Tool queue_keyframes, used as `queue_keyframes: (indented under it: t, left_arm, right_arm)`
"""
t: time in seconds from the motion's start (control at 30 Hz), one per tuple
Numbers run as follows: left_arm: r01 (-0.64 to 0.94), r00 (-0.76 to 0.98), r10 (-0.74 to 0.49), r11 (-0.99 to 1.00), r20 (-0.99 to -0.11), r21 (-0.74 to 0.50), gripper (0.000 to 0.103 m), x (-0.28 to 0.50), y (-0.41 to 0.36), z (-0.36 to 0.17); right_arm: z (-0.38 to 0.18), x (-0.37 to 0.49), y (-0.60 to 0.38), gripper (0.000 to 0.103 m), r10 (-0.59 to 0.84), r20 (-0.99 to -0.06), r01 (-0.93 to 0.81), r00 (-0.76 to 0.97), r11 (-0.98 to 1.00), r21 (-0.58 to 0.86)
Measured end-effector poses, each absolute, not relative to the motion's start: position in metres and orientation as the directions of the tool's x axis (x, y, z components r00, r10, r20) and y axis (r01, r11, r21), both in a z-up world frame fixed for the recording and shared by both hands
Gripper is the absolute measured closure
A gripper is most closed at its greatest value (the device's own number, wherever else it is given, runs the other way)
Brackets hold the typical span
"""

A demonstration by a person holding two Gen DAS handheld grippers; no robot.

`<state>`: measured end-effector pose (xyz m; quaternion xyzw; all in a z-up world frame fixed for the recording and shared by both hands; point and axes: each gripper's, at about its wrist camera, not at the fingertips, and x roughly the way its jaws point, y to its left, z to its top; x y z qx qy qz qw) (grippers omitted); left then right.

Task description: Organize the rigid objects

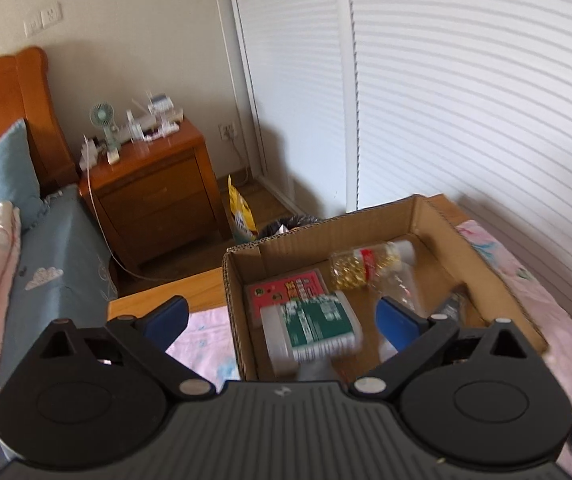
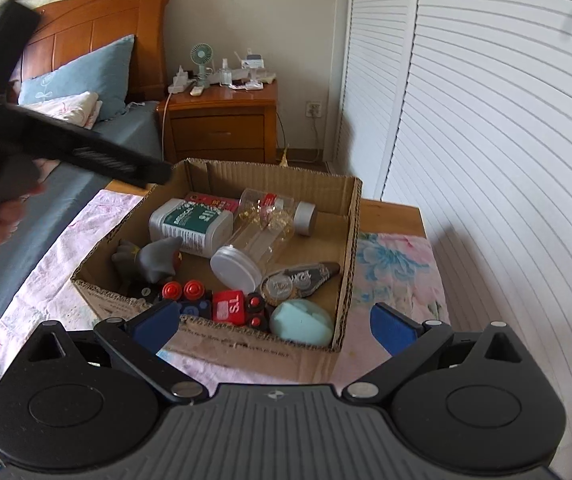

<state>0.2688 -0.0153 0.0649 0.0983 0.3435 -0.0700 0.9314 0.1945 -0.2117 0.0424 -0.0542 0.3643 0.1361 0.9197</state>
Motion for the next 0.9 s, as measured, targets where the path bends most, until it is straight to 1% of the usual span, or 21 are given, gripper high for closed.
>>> queue_keyframes:
  t: [0.17,0.33,0.5,0.63,0.9]
  left_arm:
    - [0.189,0.786,-0.071,0.973,-0.615,0.129,0.003,0.205,-0.015,0.072]
    - [0.134,0.808,-0.048,0.985,-0.587,0.105,0.002,0.151,-0.020,0.063]
    - [0.055,0.782,0.013,0.994,-0.623,0.090,0.002,0.124,-0.023,0.055]
    - [0.019,0.766,0.032,0.997,-0.643,0.073,0.002,0.111,-0.020,0.051]
    - [0.018,0.760,0.027,0.998,-0.650,0.063,0.002,0.089,-0.021,0.051]
  right_arm:
    - [0.045,0.179,-0.211,0.000,0.189,-0.697,-0.251,0.691,0.968,0.014]
    - [0.045,0.159,-0.210,0.000,0.158,-0.703,-0.198,0.693,0.980,0.025]
    - [0.041,0.132,-0.211,0.000,0.130,-0.715,-0.148,0.687,0.988,0.038]
    - [0.040,0.117,-0.212,0.000,0.110,-0.717,-0.120,0.689,0.992,0.036]
    - [0.044,0.106,-0.214,0.000,0.097,-0.710,-0.094,0.698,0.995,0.044]
